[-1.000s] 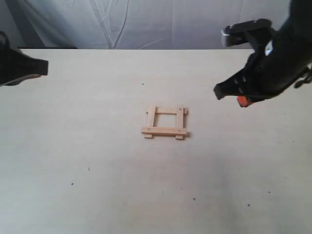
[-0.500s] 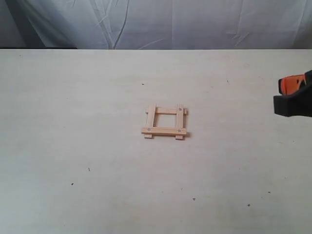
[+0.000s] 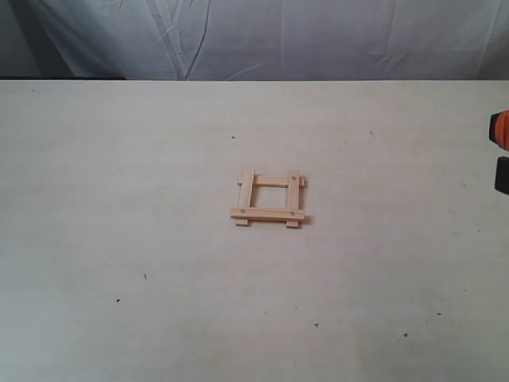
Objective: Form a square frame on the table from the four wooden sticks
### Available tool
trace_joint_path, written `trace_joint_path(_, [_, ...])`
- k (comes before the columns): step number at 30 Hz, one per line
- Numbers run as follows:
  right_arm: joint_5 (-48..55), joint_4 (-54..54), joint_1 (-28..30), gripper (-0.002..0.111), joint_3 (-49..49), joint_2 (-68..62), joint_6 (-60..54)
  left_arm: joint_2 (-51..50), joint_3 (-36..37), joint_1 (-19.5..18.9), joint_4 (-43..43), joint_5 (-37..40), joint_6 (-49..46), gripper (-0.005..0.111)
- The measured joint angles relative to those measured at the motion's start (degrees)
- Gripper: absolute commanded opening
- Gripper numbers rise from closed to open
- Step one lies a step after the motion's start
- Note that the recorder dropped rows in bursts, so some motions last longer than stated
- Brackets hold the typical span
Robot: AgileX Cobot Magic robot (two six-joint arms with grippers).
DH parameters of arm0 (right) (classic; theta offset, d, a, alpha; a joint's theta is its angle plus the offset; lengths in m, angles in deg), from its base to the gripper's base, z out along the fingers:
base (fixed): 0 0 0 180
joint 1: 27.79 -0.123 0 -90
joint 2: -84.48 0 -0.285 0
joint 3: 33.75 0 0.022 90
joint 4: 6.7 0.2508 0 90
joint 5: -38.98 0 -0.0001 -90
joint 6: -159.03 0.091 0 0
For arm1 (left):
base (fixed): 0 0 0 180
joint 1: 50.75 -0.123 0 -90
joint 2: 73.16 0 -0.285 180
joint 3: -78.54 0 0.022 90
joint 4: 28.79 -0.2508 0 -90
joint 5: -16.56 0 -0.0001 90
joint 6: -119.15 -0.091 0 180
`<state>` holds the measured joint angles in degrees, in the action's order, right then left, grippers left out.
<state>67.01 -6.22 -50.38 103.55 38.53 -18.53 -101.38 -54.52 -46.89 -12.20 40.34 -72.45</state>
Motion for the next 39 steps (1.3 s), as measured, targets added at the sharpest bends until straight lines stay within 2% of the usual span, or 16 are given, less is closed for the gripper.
trace_joint_path(7, [0.0,0.0,2.6,0.000,0.0,3.0,0.0,0.0,0.0,-0.2,0.0,0.0,0.0,0.000])
trace_joint_path(14, [-0.2,0.0,12.3,0.000,-3.1,11.5,0.1,0.0,0.0,-0.3,-0.1,0.0,0.0,0.000])
trace_joint_path(20, [-0.4,-1.9,19.0,0.000,-10.2,22.0,0.1,0.0,0.0,-0.3,-0.4,0.0,0.0,0.000])
trace_joint_path(30, [-0.7,-2.9,19.9,0.000,-24.0,34.6,0.1,0.0,0.0,-0.3,-0.5,0.0,0.0,0.000])
trace_joint_path(39, [-0.8,-5.1,19.9,0.000,-24.5,37.8,0.1,0.0,0.1,-0.3,-0.5,0.0,0.0,0.000])
